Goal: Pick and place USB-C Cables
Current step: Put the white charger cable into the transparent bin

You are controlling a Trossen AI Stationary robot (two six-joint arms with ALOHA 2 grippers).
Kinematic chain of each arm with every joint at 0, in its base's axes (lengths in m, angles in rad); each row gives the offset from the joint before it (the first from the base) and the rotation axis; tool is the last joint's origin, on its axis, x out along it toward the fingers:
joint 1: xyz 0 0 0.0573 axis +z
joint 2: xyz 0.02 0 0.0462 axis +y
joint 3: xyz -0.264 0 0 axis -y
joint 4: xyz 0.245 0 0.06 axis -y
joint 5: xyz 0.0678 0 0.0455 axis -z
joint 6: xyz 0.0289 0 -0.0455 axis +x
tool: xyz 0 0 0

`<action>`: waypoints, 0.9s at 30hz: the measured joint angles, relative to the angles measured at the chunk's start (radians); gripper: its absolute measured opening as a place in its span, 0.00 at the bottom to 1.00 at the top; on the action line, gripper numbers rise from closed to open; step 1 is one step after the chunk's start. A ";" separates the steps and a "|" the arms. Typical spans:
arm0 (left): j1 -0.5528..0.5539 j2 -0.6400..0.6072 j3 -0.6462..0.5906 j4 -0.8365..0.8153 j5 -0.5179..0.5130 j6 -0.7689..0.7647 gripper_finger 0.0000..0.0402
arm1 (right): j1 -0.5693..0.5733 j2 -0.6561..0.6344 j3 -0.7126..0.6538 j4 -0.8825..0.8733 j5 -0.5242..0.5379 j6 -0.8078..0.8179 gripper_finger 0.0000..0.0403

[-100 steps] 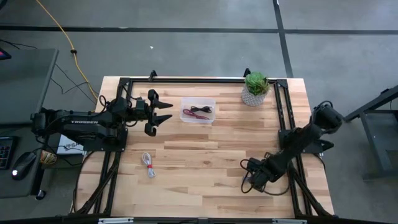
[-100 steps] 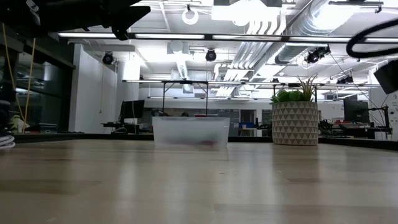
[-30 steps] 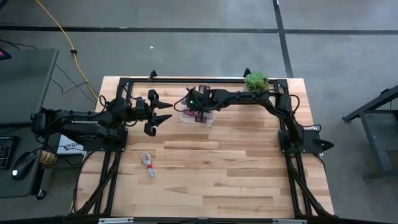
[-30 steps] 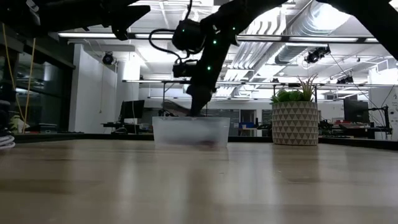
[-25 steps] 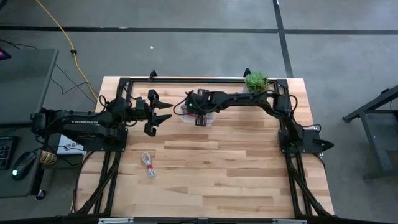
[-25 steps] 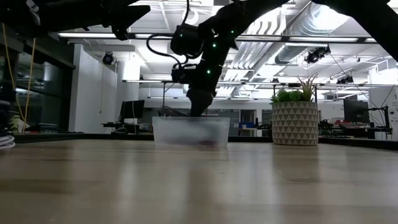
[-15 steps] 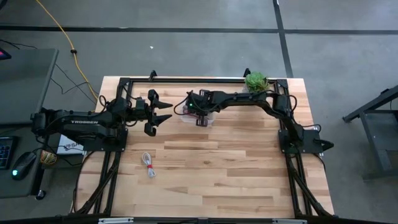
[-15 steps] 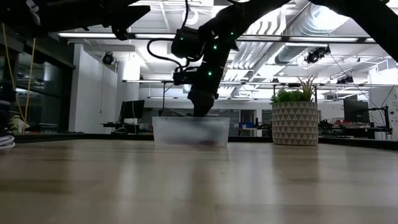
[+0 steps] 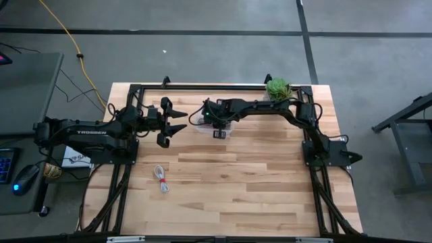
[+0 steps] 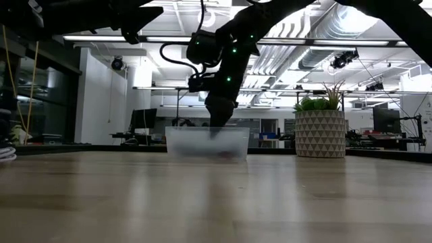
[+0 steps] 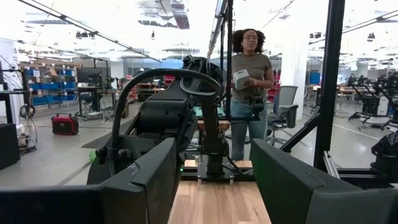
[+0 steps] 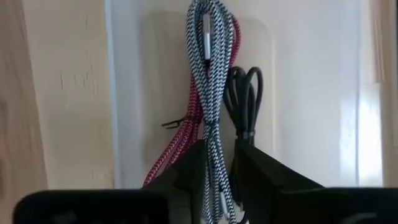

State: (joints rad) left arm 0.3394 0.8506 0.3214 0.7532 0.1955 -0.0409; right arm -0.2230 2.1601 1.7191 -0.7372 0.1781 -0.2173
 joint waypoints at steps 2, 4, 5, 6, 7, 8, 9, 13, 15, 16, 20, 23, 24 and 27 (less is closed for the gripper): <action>0.000 0.000 0.000 0.000 0.000 0.000 0.47 | -0.005 0.000 0.000 -0.012 -0.006 0.000 0.21; 0.000 0.000 0.000 0.000 0.000 0.000 0.47 | -0.010 0.004 0.000 -0.012 -0.016 0.000 0.23; 0.000 0.000 0.000 0.000 0.000 0.000 0.47 | -0.014 0.006 0.000 -0.013 -0.021 0.000 0.24; 0.000 0.000 0.000 0.000 0.000 0.000 0.47 | -0.018 0.007 0.000 -0.009 -0.022 0.000 0.25; 0.000 0.000 0.000 0.000 0.000 0.000 0.47 | -0.021 0.007 0.000 0.001 -0.021 0.000 0.26; 0.000 0.000 0.000 0.000 0.000 0.000 0.47 | -0.023 0.007 0.000 0.012 -0.018 0.000 0.28; 0.000 0.000 0.000 0.002 0.000 0.000 0.47 | -0.026 0.006 0.000 0.017 -0.008 0.000 0.29; 0.000 0.000 0.000 0.011 0.000 0.004 0.47 | -0.024 -0.023 0.000 0.006 0.037 -0.012 0.37; 0.000 0.000 0.000 0.018 0.000 0.028 0.47 | -0.020 -0.042 0.000 -0.015 0.052 -0.016 0.41; 0.000 0.000 0.000 0.019 0.000 0.042 0.47 | -0.018 -0.052 0.000 -0.038 0.053 -0.014 0.43; 0.000 0.000 0.000 0.022 0.000 0.053 0.47 | -0.017 -0.121 0.000 -0.185 0.057 0.020 0.48; 0.000 0.000 0.000 0.022 -0.001 0.052 0.47 | -0.019 -0.178 0.000 -0.326 0.057 0.085 0.48; 0.000 0.000 0.000 0.022 -0.001 0.052 0.47 | -0.019 -0.196 0.000 -0.359 0.056 0.109 0.48; 0.000 0.000 0.000 0.022 -0.001 0.052 0.47 | -0.010 -0.261 0.000 -0.412 0.054 0.151 0.48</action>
State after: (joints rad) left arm 0.3397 0.8505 0.3214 0.7752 0.1949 0.0114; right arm -0.2332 1.8992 1.7193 -1.1494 0.2317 -0.0663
